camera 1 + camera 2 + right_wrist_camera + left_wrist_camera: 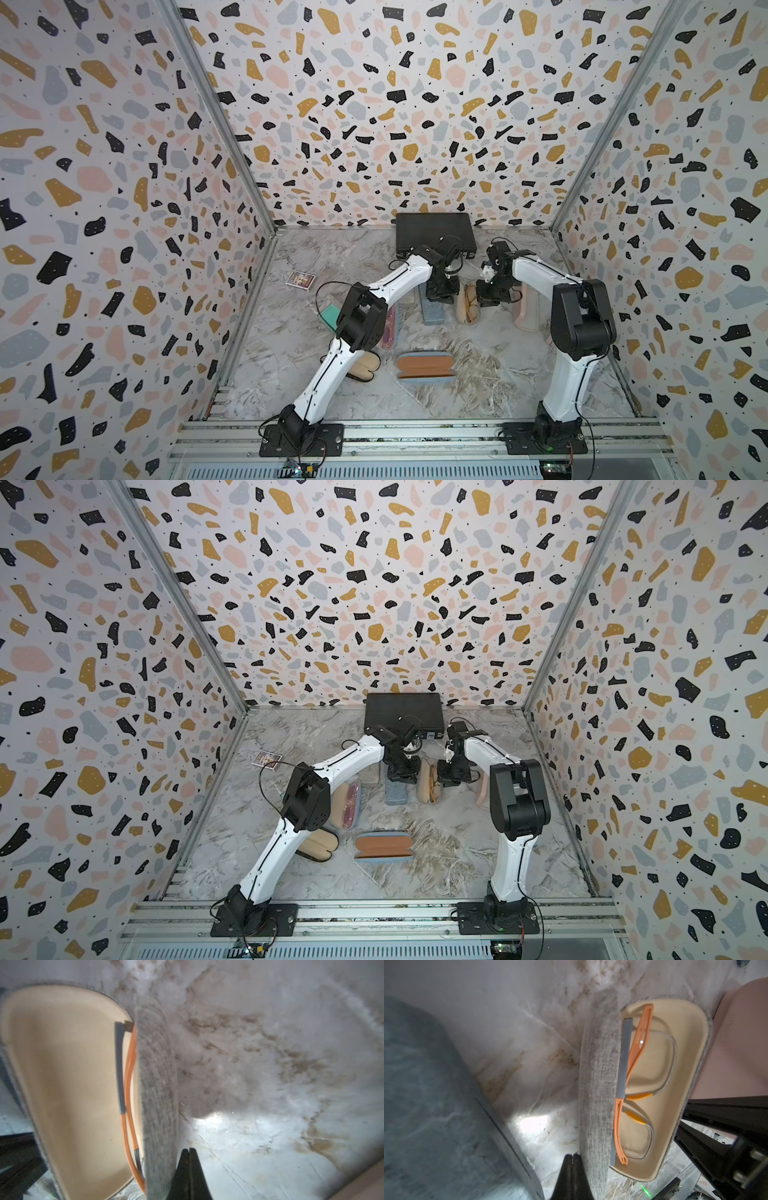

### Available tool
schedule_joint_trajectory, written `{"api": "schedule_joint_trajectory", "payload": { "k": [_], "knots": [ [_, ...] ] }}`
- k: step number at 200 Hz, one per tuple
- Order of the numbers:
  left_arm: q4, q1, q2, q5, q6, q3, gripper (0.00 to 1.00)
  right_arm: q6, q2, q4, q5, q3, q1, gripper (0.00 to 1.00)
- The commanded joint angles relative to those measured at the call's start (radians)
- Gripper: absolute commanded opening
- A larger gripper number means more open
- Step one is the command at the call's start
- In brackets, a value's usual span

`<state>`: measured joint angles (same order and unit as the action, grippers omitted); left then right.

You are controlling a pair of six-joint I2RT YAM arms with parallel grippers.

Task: Close the glasses case
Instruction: Close the glasses case at the center of the board.

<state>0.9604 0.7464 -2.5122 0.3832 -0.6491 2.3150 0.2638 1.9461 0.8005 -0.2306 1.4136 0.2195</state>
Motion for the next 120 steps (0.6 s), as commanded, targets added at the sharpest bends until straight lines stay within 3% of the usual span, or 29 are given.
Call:
{"api": "schedule_joint_trajectory", "payload": {
  "k": [1,120],
  "knots": [
    [-0.076,0.042,-0.011,0.057,-0.003,0.055,0.00,-0.023,-0.003,0.017,-0.078,0.038,0.044,0.01],
    [-0.086,0.053,-0.017,0.077,-0.008,0.063,0.00,-0.070,-0.004,-0.003,-0.119,0.038,0.073,0.00]
  ]
}}
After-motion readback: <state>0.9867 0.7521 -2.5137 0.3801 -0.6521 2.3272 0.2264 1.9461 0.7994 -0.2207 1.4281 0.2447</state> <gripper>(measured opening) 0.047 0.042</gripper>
